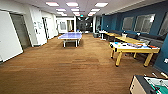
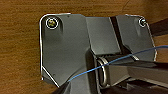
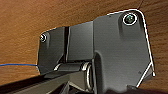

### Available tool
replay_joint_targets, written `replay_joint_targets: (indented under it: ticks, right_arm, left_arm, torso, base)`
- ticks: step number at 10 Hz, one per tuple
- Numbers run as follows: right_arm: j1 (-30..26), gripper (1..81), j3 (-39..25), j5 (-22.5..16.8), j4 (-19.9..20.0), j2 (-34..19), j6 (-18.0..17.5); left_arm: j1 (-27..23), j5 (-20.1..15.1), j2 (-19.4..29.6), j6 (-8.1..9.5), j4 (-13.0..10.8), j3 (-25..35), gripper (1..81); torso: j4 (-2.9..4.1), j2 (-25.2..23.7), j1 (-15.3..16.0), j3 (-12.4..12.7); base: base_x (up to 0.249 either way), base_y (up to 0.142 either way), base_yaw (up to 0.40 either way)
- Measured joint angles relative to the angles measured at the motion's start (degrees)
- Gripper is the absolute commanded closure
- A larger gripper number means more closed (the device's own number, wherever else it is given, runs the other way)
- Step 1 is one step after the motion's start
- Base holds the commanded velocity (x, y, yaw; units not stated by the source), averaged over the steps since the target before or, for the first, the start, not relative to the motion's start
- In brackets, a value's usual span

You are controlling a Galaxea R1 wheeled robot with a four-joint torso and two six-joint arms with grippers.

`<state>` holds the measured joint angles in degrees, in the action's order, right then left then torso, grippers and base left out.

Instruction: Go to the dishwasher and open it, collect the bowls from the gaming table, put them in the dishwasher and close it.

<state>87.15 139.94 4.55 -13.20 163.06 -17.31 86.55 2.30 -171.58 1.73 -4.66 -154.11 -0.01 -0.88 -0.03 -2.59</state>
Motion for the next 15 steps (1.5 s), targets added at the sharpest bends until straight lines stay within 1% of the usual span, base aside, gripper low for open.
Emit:
replay_joint_targets:
  ticks: [5,7,9,15]
  right_arm:
    - [0.09,1.0,0.09,0.09,0.0,0.33,0.0]
    - [-0.49,1.0,0.5,0.16,0.01,-0.49,0.0]
    - [0.13,1.0,0.41,-0.01,0.0,0.15,0.0]
    - [-0.05,1.0,0.44,0.44,0.0,0.11,0.0]
  left_arm:
    - [0.02,-0.1,0.11,0.02,0.02,-0.02,1.0]
    - [-0.32,0.15,-0.44,0.0,0.0,0.2,1.0]
    - [0.18,-0.27,-0.26,0.0,0.0,0.15,1.0]
    - [-0.2,0.09,-0.13,0.0,0.0,-0.07,1.0]
  torso:
    - [0.0,-0.02,-0.02,0.02]
    - [0.0,0.0,0.03,0.0]
    - [0.0,-0.02,-0.02,0.0]
    - [0.0,-0.02,0.02,0.0]
  base:
    - [0.225,0.0,0.0]
    - [0.23,0.0,0.0]
    - [0.231,0.0,0.0]
    - [0.238,0.0,0.0]
